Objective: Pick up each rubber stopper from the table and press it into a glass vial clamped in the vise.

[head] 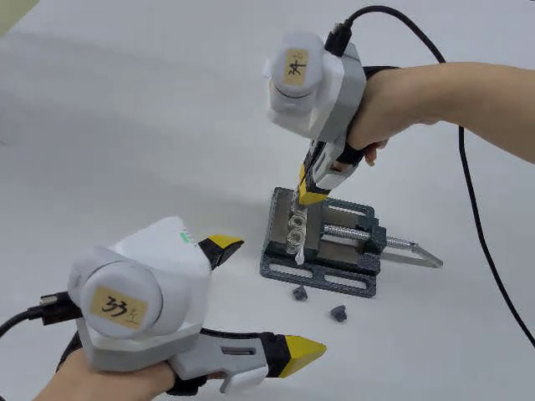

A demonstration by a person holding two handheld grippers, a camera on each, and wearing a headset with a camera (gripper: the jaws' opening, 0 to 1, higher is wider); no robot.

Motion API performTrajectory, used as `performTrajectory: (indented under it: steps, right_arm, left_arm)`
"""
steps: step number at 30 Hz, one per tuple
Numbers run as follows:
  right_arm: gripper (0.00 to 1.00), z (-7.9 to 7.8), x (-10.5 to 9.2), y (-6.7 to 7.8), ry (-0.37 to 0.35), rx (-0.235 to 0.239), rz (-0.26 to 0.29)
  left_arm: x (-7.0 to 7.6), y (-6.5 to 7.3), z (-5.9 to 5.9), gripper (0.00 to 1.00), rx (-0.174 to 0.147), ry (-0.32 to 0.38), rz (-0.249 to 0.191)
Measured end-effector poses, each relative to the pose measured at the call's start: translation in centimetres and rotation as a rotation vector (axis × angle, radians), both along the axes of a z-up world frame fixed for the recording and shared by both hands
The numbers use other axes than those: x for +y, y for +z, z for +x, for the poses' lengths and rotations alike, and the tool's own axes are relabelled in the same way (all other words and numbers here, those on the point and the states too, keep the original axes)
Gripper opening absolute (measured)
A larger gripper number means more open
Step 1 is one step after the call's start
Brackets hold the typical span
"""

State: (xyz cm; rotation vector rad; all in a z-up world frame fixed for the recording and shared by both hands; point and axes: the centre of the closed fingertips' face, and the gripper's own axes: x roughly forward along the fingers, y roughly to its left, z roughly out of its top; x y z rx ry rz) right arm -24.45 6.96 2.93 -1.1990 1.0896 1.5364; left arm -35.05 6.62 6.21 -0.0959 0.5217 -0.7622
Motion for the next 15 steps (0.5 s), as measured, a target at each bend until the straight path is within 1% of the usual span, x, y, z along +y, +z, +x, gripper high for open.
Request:
performTrajectory:
  steps: [4,8,11,15]
  right_arm:
    - [0.00,0.01,-0.07,0.12,-0.013,-0.002,0.049]
    - [0.00,0.11,-0.06,0.06,-0.028,-0.004,0.071]
    - [0.00,-0.19,-0.16,0.15,-0.035,-0.011,0.087]
    - [0.00,0.01,-0.08,0.11,-0.045,-0.022,0.106]
  left_arm:
    - [0.38,-0.14,-0.05,0.84,0.001,0.002,0.002]
    - [0.52,-0.16,-0.13,0.85,-0.001,-0.003,0.007]
    - [0.57,-0.16,-0.11,0.85,-0.004,-0.006,0.009]
    - [0.29,0.18,-0.20,0.85,-0.007,-0.013,0.012]
